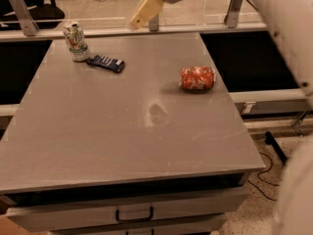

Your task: Move rxbar blueberry near 7up can

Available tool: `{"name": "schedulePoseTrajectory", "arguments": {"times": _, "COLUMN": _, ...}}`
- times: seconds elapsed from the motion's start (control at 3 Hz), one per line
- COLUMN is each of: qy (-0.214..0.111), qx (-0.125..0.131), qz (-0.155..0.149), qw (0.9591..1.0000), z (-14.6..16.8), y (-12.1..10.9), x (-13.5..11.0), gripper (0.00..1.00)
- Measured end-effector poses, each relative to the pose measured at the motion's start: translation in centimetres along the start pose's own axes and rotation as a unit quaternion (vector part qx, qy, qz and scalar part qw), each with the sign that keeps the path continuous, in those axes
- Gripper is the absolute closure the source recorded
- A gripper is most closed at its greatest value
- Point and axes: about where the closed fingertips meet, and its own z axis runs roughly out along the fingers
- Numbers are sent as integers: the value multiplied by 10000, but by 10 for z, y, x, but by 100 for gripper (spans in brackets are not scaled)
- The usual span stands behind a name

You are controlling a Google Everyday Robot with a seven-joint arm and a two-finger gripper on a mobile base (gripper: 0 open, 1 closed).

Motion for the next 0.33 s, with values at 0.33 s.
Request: {"name": "schedulePoseTrajectory", "arguments": {"times": 0.33, "qy": 30, "qx": 129, "qz": -16, "qw": 9999, "z": -14, "y": -6, "x": 7, "gripper": 0}}
